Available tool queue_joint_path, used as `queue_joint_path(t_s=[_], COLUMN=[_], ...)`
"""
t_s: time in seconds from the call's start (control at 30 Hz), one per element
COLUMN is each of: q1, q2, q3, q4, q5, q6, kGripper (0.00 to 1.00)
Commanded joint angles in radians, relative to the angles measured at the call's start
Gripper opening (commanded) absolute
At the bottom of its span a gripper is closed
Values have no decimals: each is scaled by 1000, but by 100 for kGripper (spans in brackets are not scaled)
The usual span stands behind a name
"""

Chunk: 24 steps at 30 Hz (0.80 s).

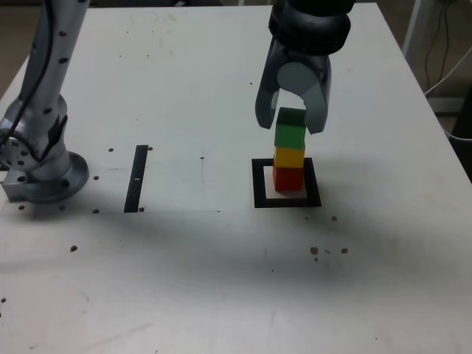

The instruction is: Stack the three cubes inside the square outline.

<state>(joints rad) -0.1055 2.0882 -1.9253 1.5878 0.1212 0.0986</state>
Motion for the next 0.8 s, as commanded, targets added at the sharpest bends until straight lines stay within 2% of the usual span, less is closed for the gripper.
queue_joint_path(t_s=[0.0,0.2,0.37,0.77], q1=[-2,-2,-2,-2], q2=[5,-1,-26,-163], q3=[4,9,11,103], q4=[6,6,10,15], q5=[-1,4,24,36], q6=[2,3,3,-11], kGripper=[91,94,98,99])
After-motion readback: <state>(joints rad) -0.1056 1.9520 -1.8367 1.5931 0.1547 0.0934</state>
